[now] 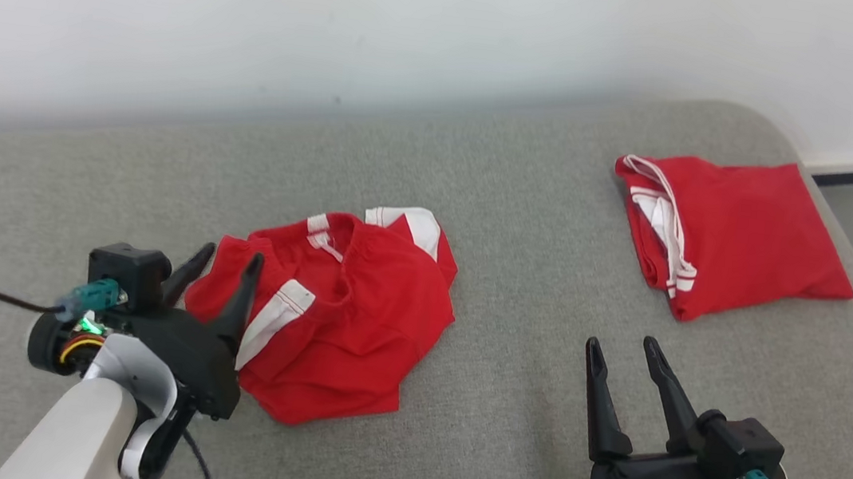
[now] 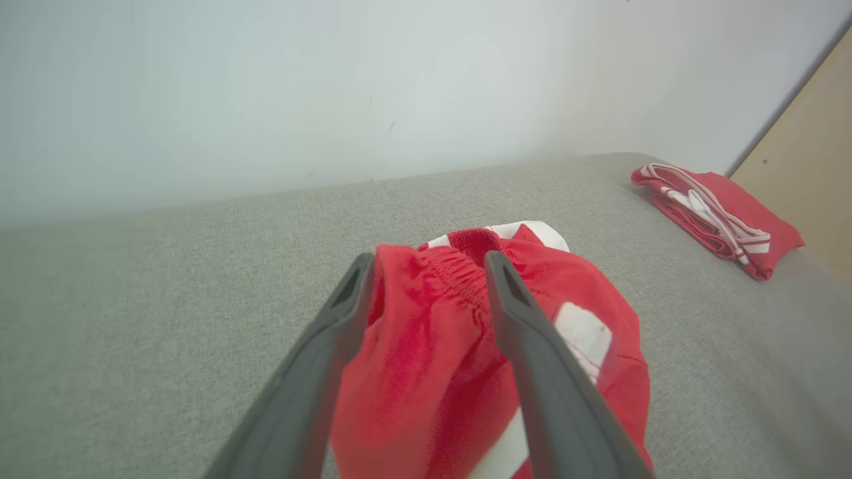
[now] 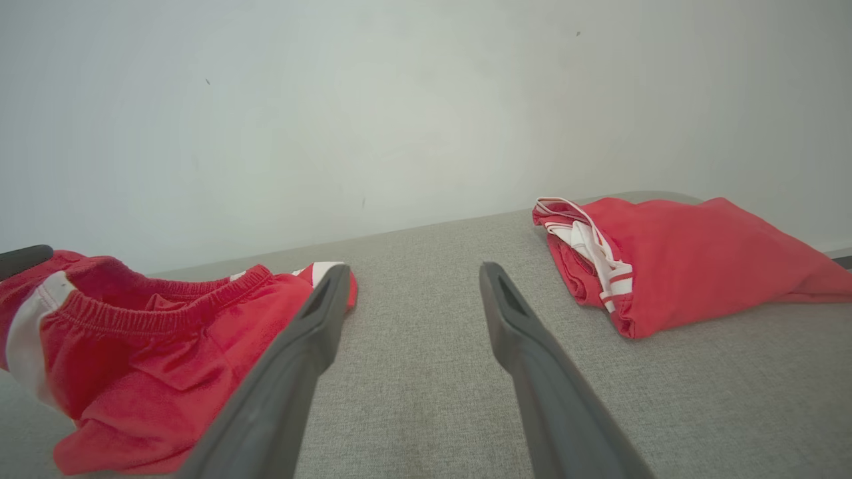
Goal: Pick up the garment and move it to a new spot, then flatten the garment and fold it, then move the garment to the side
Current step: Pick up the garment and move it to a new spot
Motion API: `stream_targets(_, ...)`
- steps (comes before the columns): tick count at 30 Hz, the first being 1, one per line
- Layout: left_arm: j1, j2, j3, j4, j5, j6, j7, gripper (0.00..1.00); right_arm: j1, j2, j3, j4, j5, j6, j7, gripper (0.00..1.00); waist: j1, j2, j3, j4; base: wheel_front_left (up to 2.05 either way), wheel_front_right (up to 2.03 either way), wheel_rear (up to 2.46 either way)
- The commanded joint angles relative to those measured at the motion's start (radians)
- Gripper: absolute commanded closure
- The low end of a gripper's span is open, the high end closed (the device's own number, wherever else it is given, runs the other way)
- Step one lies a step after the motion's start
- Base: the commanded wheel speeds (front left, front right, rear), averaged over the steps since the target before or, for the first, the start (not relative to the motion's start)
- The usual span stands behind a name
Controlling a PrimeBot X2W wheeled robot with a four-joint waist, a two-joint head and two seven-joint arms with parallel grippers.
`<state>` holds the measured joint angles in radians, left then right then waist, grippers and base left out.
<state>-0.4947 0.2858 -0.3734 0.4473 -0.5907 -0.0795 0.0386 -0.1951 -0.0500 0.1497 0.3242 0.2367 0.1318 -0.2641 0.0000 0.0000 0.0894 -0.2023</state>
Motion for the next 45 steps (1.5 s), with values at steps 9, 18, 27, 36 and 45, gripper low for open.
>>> stream_targets(9, 0.07, 0.054, 0.026, -0.028, 0.068, 0.076, -0.117, 0.0, 0.048, 0.0, -0.038, -0.001, -0.034, -0.002, -0.001, 0.0, 0.0, 0.0, -0.094, 0.054, 0.0, 0.0, 0.0)
stream_targets(18, 0.243, 0.154, 0.051, -0.172, 0.135, 0.182, -0.193, 0.0, 0.088, -0.001, -0.075, -0.017, -0.057, -0.002, 0.002, 0.0, 0.0, 0.0, -0.116, 0.087, 0.0, 0.0, 0.0)
stream_targets(27, 0.466, 0.213, 0.118, -0.345, 0.13, 0.282, -0.234, 0.0, 0.119, -0.001, -0.104, -0.029, -0.062, -0.002, 0.004, 0.0, 0.0, 0.0, -0.118, 0.098, 0.0, 0.0, 0.0)
stream_targets(36, 0.63, 0.209, 0.179, -0.447, 0.102, 0.348, -0.269, 0.0, 0.141, -0.001, -0.133, -0.04, -0.053, -0.002, 0.004, 0.0, 0.0, 0.0, -0.112, 0.112, 0.0, 0.0, 0.0)
stream_targets(45, 0.656, 0.203, 0.174, -0.451, 0.105, 0.368, -0.267, 0.0, 0.154, -0.001, -0.135, -0.043, -0.047, -0.002, 0.014, 0.0, 0.0, 0.0, -0.114, 0.124, 0.0, 0.0, 0.0)
